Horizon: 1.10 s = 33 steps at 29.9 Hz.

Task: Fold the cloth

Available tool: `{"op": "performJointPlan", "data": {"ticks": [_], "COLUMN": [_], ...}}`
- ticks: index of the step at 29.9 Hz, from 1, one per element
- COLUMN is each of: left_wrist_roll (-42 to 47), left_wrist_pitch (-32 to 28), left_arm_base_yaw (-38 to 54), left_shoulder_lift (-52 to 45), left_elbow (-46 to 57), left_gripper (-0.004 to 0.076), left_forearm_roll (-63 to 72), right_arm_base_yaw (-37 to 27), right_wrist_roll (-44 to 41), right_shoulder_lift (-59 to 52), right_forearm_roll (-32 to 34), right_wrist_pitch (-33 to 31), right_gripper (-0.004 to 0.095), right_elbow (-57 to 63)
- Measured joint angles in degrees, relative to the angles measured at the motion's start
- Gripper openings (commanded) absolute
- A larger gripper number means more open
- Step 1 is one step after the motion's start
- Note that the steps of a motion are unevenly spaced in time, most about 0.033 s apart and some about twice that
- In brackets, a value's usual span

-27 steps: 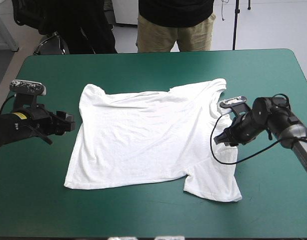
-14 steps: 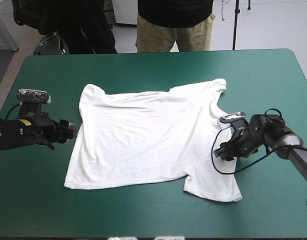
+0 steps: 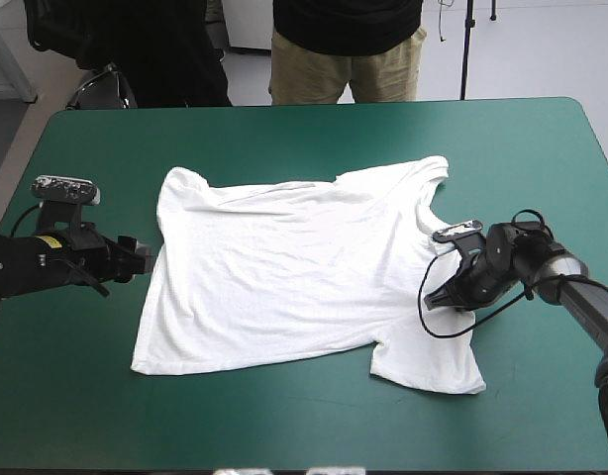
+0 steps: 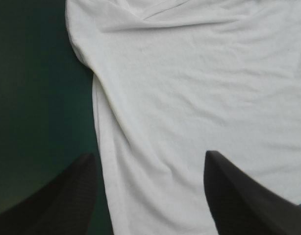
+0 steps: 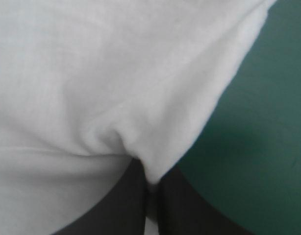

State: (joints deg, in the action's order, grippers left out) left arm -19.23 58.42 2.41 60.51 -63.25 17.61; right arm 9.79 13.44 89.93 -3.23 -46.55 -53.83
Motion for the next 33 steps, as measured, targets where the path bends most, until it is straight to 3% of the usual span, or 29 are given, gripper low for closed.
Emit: {"op": "performJointPlan", "data": {"ticks": [5, 11, 16, 21, 27, 30, 33], "left_wrist_roll": [0.71, 0.88, 0.88, 0.88, 0.88, 0.88, 0.88], "left_wrist_pitch": [1.01, 3.04, 3.94, 4.00, 4.18, 4.50, 4.65], "left_arm_base_yaw": [0.00, 0.00, 0.00, 0.00, 0.00, 0.00, 0.00], "left_shoulder_lift": [0.00, -0.03, -0.03, -0.03, -0.03, -0.03, -0.03], "left_elbow": [-0.95, -2.35, -2.65, -2.65, -2.65, -2.65, -2.65], "left_gripper": [0.0455, 0.0455, 0.0455, 0.0454, 0.0455, 0.0455, 0.0455], "left_forearm_roll": [0.00, 0.14, 0.14, -0.01, -1.05, -2.54, -2.60], "right_arm_base_yaw": [-4.18, -19.25, -30.73, -36.81, -37.22, -37.22, -37.33], "right_wrist_roll": [-10.58, -19.62, -22.46, -23.05, -21.65, -17.36, -11.19], "right_shoulder_lift": [0.30, 1.77, 2.61, 4.81, 13.87, 18.36, 19.86], "right_forearm_roll": [9.31, 28.23, 35.76, 37.29, 37.19, 32.16, 25.08], "right_wrist_pitch": [1.59, 8.95, 13.46, 19.34, 18.47, 15.73, 14.43], "right_gripper": [-0.0018, -0.0018, -0.0017, -0.0018, 0.0008, 0.0153, 0.0368], "right_elbow": [-0.37, 0.05, -1.07, -7.38, -17.55, -21.14, -22.70]}}
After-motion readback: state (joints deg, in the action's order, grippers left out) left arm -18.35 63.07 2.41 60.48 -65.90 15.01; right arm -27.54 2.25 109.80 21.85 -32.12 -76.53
